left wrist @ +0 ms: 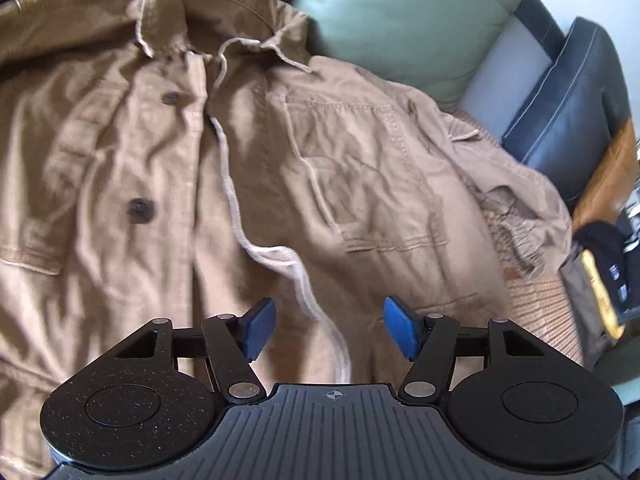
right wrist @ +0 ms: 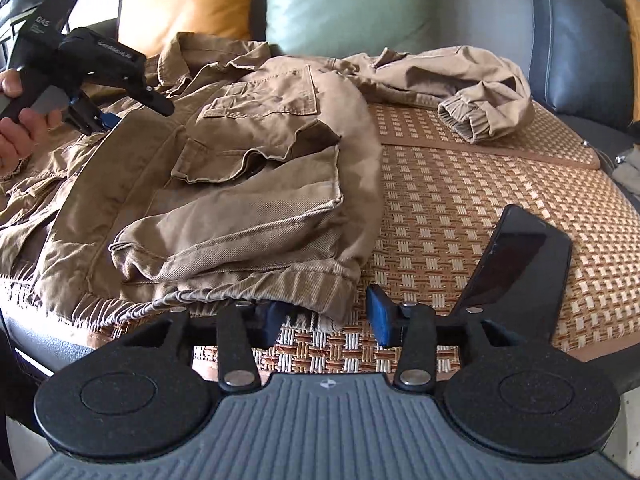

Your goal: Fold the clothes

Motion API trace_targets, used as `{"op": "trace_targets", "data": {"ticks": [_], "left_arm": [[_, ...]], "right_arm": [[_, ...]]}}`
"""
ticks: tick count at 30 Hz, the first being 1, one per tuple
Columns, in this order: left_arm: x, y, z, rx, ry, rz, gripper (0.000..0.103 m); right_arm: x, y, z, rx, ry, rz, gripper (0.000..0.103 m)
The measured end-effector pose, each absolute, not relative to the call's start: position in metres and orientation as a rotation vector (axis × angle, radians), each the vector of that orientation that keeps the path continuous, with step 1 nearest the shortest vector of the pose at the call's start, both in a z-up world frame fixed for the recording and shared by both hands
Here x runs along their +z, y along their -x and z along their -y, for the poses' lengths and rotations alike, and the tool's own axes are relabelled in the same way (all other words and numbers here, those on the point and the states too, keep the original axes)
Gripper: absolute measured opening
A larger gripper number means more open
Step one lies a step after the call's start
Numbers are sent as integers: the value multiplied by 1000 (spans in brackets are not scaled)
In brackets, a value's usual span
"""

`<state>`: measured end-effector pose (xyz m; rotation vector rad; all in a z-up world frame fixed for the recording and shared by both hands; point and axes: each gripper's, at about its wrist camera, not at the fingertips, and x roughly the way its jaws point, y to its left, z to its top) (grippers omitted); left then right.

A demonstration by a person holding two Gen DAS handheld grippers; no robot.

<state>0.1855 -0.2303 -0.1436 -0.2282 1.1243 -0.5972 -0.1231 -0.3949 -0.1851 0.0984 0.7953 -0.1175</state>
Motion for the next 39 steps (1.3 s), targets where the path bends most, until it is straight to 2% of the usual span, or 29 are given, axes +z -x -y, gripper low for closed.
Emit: {"op": "trace_targets", "data": {"ticks": [1,2,3,4,5,6,7,11,16,22,24,25,27,28,29,30,34,39], "left_arm": [[-146,-188,235,-573,212,-1127,69],[-151,-192,237,-552,218,-1145,38],[-156,-197,239,-533,230,-1167,24],[-158,-200,237,-518,268,-1170,18],[-156,-201,234,-508,295,-1154,7],[-152,-202,232,-506,301,-1131,4],[-146,-202,233,-512,279,-1104,4],[-128,-206,242,-536,182,-1037,4],[-136,-214,248,-537,150,-1035,3],[-160,-194,245,-561,89,-1040,3],[-159,-190,233,-545,98,-1035,12],[-158,-191,227,-529,101,-1039,13],[-153,-192,218,-509,100,-1037,20],[-148,-193,213,-499,101,-1028,23],[-142,-193,208,-489,103,-1017,41],[-135,-194,204,-477,102,-993,43],[-106,-209,201,-440,96,-905,48],[-98,-258,231,-405,-11,-867,57]], "right_arm": [[-186,123,396,-120,-114,-790,50],[-187,122,397,-125,-127,-786,50],[-187,121,398,-130,-137,-781,50],[-187,120,399,-136,-147,-776,50],[-188,119,399,-138,-152,-773,50],[-187,118,399,-137,-154,-773,35],[-183,118,399,-134,-146,-774,6],[-164,123,397,-115,-49,-787,6],[-146,129,394,-73,84,-813,6],[-175,122,391,9,207,-922,6],[-173,122,392,23,208,-925,7],[-172,123,393,31,206,-928,9],[-168,124,396,52,182,-942,14],[-165,125,399,62,169,-966,26],[-161,126,402,69,157,-986,45],[-154,129,405,69,152,-983,51],[-108,129,423,69,116,-898,53],[-58,50,445,110,127,-728,53]]}}
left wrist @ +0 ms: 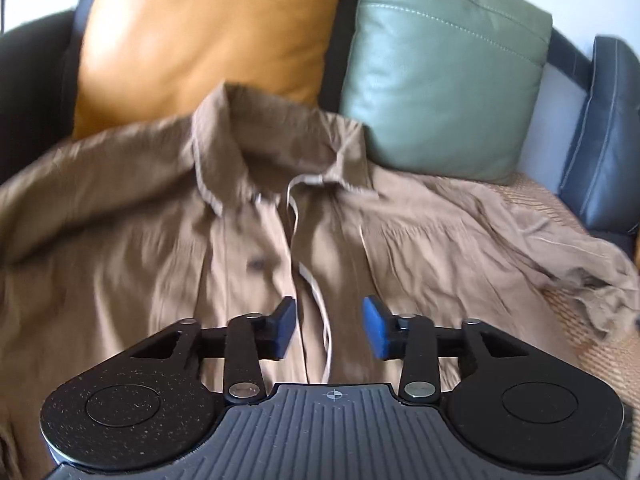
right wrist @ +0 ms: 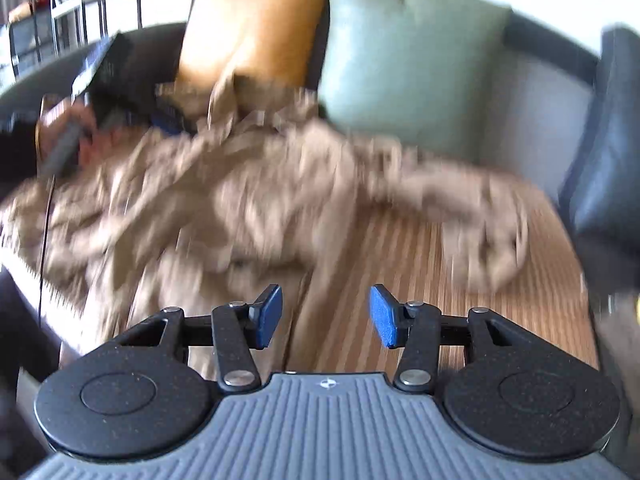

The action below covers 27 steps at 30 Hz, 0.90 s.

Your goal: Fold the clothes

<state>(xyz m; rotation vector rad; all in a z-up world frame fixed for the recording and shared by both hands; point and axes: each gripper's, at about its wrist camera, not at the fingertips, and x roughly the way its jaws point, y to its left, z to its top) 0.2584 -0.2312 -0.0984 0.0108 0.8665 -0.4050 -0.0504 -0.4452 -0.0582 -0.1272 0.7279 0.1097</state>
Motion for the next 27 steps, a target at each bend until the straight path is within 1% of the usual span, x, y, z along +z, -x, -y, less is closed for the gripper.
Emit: {"op": "trace_targets", "data": {"ticks": [4,7,12,18,21,22,23,24,25,27], "left_arm": [[-113,-305,254,-387,-128,-843,57],[-127,-339,269,-391,-207,-822,59],[-154,-388,291,-388,-318,-807,60],[-176,-410,304,-451,-385,-799,60],[-183,-412,310,-471,-429,-776,63],[-185,-413,311,-475,-434,-771,62],[-185,-414,311,-482,-424,-775,50],[-185,-415,311,-489,-412,-782,30],[-183,-414,311,-490,-402,-780,24],[-181,-412,312,-487,-398,-759,21]], "right_arm": [[-57,-49,455,150,133,-675,54],[-74,-133,466,155,130,-691,63],[-113,-254,484,112,126,-734,63],[-166,-339,495,62,177,-832,63],[-182,-354,500,80,174,-861,61],[-185,-356,501,91,171,-865,60],[-185,-358,504,105,150,-878,42],[-186,-360,507,119,129,-891,17],[-186,-361,510,129,107,-897,1],[-178,-358,523,110,49,-845,0]]}}
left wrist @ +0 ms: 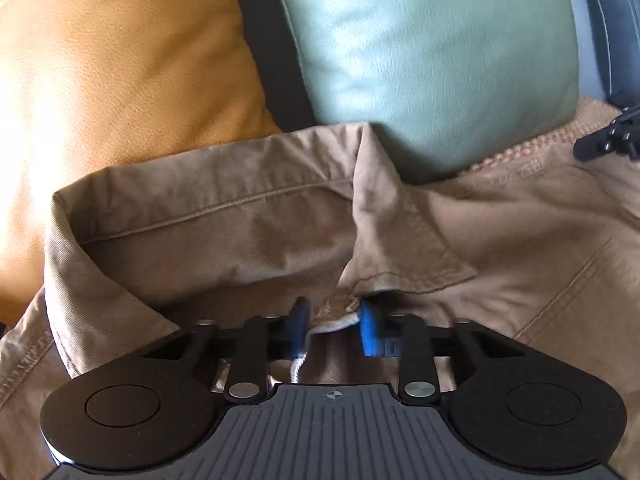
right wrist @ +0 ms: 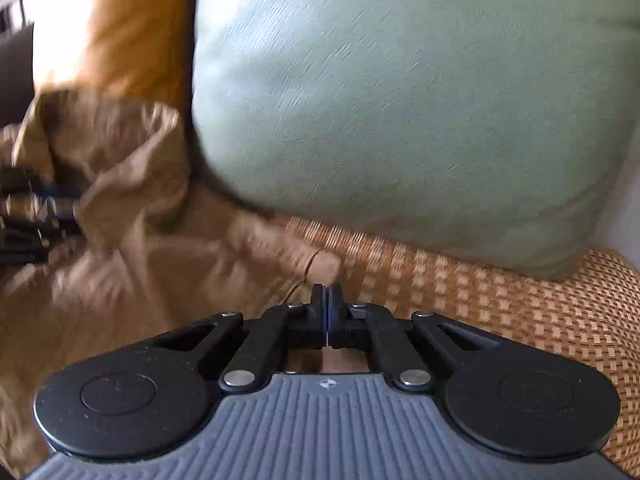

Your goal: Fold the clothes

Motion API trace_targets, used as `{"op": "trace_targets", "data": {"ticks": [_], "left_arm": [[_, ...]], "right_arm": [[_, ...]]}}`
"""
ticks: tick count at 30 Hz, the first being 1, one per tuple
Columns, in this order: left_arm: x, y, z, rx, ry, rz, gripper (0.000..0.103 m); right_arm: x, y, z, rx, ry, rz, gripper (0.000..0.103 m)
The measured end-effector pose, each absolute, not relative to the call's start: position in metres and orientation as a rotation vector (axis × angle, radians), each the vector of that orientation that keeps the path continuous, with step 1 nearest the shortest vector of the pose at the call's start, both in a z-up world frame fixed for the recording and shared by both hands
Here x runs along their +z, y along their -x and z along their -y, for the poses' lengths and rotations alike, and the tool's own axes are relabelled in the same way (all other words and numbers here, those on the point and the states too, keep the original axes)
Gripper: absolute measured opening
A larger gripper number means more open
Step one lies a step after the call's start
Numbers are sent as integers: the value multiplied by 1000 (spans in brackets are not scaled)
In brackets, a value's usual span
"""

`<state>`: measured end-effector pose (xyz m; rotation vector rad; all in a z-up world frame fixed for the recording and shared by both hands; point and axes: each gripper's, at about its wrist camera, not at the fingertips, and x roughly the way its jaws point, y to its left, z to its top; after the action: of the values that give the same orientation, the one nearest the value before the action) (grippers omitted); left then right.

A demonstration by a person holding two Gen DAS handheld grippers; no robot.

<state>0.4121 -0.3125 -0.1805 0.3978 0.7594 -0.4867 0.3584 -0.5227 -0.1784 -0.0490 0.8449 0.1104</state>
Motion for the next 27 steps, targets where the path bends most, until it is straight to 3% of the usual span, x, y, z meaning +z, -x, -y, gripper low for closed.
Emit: {"op": "trace_targets", "data": {"ticks": [4,10,16,18,19,22,27], "left_arm": [[-177,-408,316,-471,-402,-710,20],[-184,-417,331,-426,-446,-697,23],[-200,-422,342,-362,-534,-657,54],[-194,-425,340,-353,-519,-683,55],[-187,-424,335,-361,-501,-697,55],[-161,-419,316,-390,-433,-731,73],[-100,-382,259,-424,-284,-722,77]], "right_arm": [[-167,-349,555,14,-100,-727,0],[-191,-357,555,-98,-105,-735,0],[-228,-376,538,-164,14,-839,2],[-224,-374,536,-191,42,-832,11],[-220,-372,535,-201,56,-825,22],[-192,-350,529,-192,95,-761,29],[-138,-304,502,-76,124,-678,43]]}}
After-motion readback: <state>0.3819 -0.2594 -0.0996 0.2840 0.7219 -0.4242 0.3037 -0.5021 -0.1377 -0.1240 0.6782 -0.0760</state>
